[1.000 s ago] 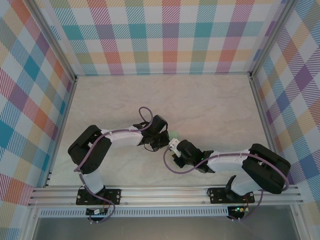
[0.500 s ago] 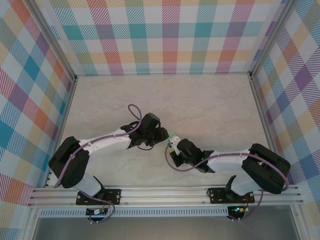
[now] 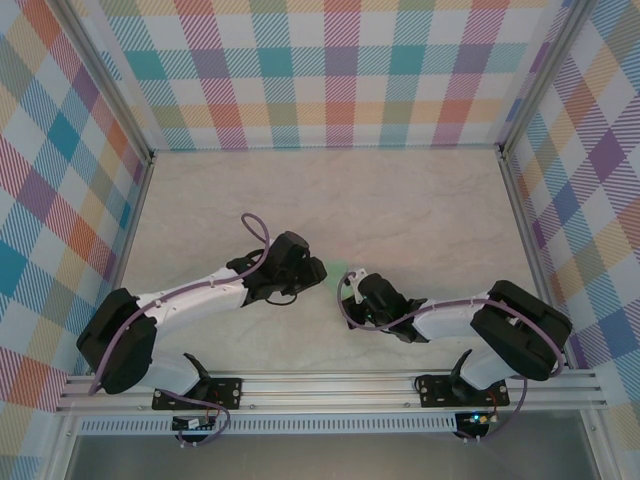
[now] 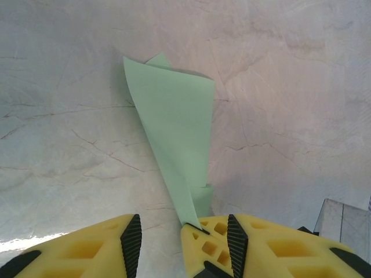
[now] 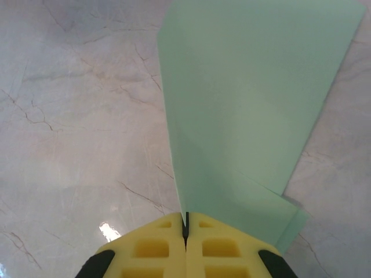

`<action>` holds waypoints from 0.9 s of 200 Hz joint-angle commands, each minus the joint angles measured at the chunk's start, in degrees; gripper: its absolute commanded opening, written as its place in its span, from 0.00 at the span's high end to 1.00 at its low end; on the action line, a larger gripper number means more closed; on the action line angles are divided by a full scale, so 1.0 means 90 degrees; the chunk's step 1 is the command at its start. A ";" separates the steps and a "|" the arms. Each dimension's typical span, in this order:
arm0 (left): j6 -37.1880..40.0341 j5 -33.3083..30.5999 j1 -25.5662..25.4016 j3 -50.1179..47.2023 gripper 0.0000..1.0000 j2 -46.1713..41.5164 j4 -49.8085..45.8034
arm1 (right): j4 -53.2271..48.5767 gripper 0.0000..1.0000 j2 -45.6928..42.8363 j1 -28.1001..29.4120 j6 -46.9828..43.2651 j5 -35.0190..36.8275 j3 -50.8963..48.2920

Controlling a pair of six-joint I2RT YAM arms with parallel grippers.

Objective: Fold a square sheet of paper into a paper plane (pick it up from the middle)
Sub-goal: Fold the wing for the fifth time at the center of the table.

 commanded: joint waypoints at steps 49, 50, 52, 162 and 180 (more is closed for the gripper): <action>0.0014 0.0533 0.0045 0.0018 0.62 0.0594 0.0660 | 0.0234 1.00 -0.0251 -0.0463 0.1781 -0.0486 -0.0225; 0.0014 0.0533 0.0047 0.0019 0.62 0.0597 0.0660 | 0.0228 1.00 -0.0255 -0.0466 0.1794 -0.0486 -0.0225; 0.0014 0.0532 0.0045 0.0020 0.63 0.0607 0.0667 | 0.0224 1.00 -0.0270 -0.0480 0.1808 -0.0491 -0.0225; -0.0034 0.1337 0.0038 0.0379 0.67 0.1655 0.1505 | -0.0206 1.00 -0.0231 -0.0836 0.2396 -0.0874 -0.0171; -0.0044 0.1428 0.0030 0.0439 0.67 0.1810 0.1673 | -0.0246 1.00 -0.0168 -0.0928 0.2533 -0.0957 -0.0166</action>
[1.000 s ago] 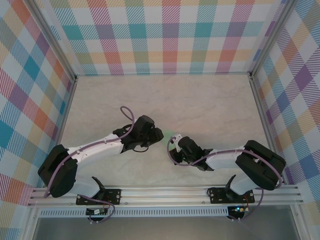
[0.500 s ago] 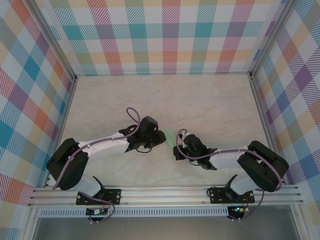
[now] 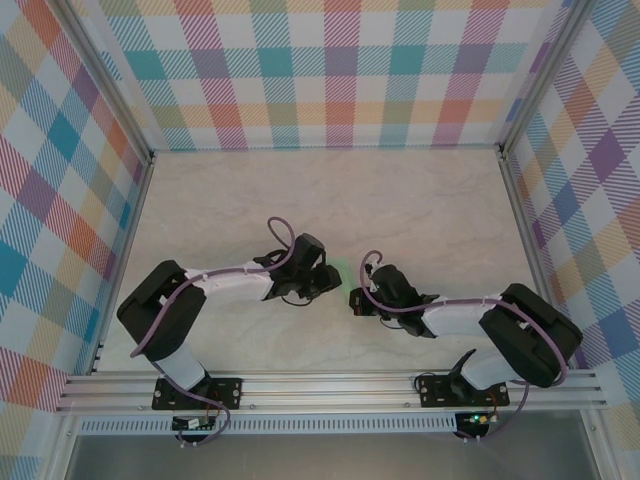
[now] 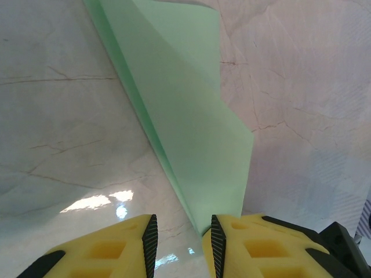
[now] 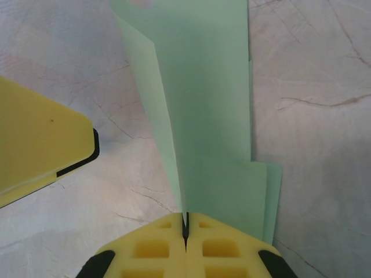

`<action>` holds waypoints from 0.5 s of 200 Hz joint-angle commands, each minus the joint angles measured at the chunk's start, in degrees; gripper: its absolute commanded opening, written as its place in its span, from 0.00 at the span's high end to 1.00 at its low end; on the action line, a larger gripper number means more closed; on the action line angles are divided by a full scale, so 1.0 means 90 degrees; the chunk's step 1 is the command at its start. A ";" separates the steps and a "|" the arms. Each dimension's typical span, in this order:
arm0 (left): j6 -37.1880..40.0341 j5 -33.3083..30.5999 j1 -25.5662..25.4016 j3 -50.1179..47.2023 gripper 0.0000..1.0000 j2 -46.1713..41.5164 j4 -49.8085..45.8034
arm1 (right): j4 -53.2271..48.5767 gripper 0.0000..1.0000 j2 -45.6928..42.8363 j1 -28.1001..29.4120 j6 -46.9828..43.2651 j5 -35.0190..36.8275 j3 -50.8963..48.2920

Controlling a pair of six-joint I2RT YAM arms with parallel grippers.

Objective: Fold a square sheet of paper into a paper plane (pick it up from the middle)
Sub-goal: Fold the wing for the fifth time at the center of the table.

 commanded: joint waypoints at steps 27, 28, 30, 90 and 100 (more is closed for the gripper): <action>-0.0005 0.0329 0.0038 0.0358 0.67 0.0379 0.0560 | -0.0102 1.00 0.0208 -0.0253 0.0366 -0.0442 0.0001; -0.0005 0.0331 0.0033 0.0358 0.67 0.0392 0.0574 | -0.0106 1.00 0.0208 -0.0261 0.0372 -0.0447 0.0001; 0.0000 0.0342 0.0032 0.0365 0.67 0.0406 0.0590 | -0.0101 1.00 0.0208 -0.0266 0.0381 -0.0463 -0.0003; 0.0102 0.0372 0.0029 0.0579 0.68 0.0869 0.0789 | -0.0239 1.00 0.0079 -0.0410 0.0442 -0.0619 -0.0028; 0.0128 0.0376 0.0033 0.0641 0.68 0.0924 0.0806 | -0.0276 1.00 0.0072 -0.0405 0.0446 -0.0610 -0.0028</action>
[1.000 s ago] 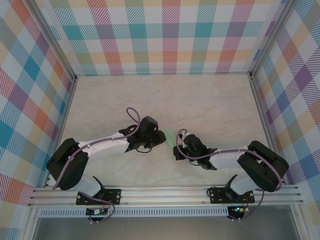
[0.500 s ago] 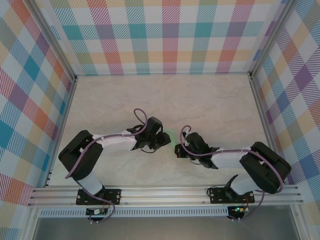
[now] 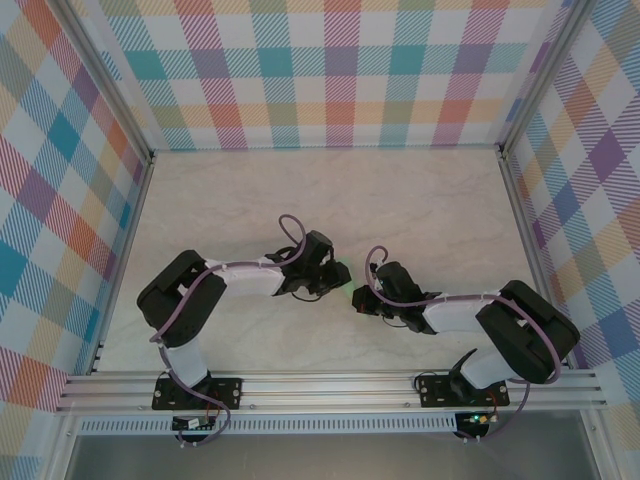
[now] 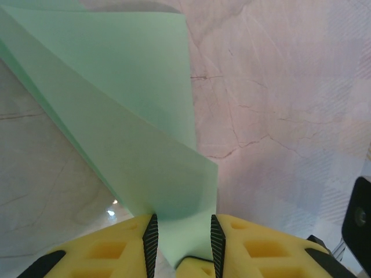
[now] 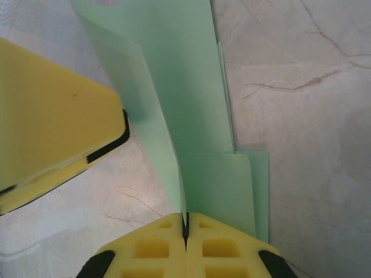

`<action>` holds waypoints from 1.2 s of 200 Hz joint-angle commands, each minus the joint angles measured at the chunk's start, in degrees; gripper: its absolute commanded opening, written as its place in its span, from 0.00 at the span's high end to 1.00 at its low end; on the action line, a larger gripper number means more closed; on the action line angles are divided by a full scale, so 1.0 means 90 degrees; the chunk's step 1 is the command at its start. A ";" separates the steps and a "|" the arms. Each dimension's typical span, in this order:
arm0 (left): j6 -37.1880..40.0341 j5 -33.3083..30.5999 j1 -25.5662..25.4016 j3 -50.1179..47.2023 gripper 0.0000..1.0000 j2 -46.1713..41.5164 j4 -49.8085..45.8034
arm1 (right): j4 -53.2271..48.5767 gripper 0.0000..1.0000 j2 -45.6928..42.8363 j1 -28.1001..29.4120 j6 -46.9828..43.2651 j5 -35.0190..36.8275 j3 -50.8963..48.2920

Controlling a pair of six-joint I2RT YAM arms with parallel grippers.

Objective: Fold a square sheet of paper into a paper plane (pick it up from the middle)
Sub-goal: Fold the wing for the fifth time at the center of the table.

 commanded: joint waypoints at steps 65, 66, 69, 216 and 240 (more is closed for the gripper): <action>0.0264 0.0122 0.0029 0.0551 0.69 0.0514 0.0158 | -0.0372 0.99 -0.0087 -0.0060 0.0083 -0.0132 -0.0008; 0.0264 0.0119 0.0029 0.0548 0.69 0.0518 0.0158 | -0.0370 0.99 -0.0087 -0.0060 0.0086 -0.0132 -0.0008; 0.0266 0.0117 0.0035 0.0559 0.69 0.0530 0.0157 | -0.0380 0.99 -0.0087 -0.0065 0.0089 -0.0139 -0.0008; 0.0427 0.0216 0.0038 0.0702 0.70 0.0771 0.0245 | -0.2823 0.39 -0.0954 -0.0297 -0.0907 0.0088 0.0810; 0.0445 0.0244 0.0046 0.0718 0.70 0.0786 0.0245 | -0.2771 0.42 -0.0717 -0.0485 -0.0907 -0.0308 0.0892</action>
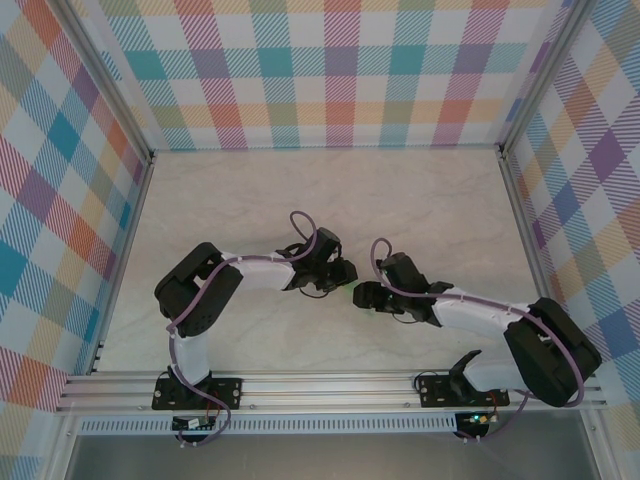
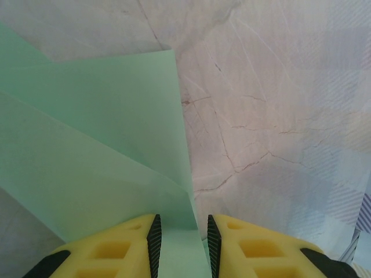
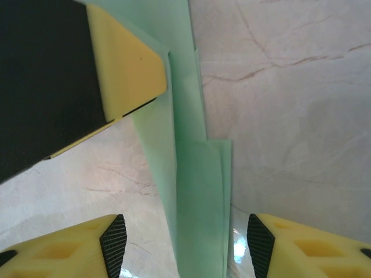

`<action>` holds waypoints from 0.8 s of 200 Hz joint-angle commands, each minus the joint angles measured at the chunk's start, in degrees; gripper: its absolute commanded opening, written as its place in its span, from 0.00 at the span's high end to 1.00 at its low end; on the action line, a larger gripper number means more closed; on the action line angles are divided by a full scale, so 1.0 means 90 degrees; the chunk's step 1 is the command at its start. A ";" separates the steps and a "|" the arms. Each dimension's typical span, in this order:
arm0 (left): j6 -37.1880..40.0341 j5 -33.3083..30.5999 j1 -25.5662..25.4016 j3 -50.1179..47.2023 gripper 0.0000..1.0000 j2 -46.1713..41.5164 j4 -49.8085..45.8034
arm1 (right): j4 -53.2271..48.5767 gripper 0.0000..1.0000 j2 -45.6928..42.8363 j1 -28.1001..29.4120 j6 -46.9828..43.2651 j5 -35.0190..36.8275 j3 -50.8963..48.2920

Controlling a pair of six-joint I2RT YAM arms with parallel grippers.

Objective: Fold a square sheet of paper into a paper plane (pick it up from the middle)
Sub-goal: Fold the wing for the fifth time at the center of the table.

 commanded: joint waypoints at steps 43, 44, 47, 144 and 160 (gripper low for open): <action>0.0135 0.0104 0.0046 0.0204 0.70 0.0106 0.0073 | -0.0227 0.53 0.0785 -0.0379 -0.0249 -0.0951 0.0491; 0.0139 0.0110 0.0047 0.0203 0.70 0.0106 0.0073 | -0.0226 0.53 0.0793 -0.0384 -0.0249 -0.0956 0.0491; 0.0138 0.0115 0.0044 0.0202 0.70 0.0106 0.0073 | -0.0228 0.54 0.0814 -0.0397 -0.0250 -0.0959 0.0507; 0.0239 0.0146 0.0042 0.0347 0.71 0.0212 -0.0093 | -0.0413 0.70 0.1204 -0.0538 -0.0411 -0.1200 0.0599; 0.0241 0.0182 0.0043 0.0358 0.71 0.0261 -0.0086 | -0.0450 0.72 0.1251 -0.0535 -0.0434 -0.1179 0.0610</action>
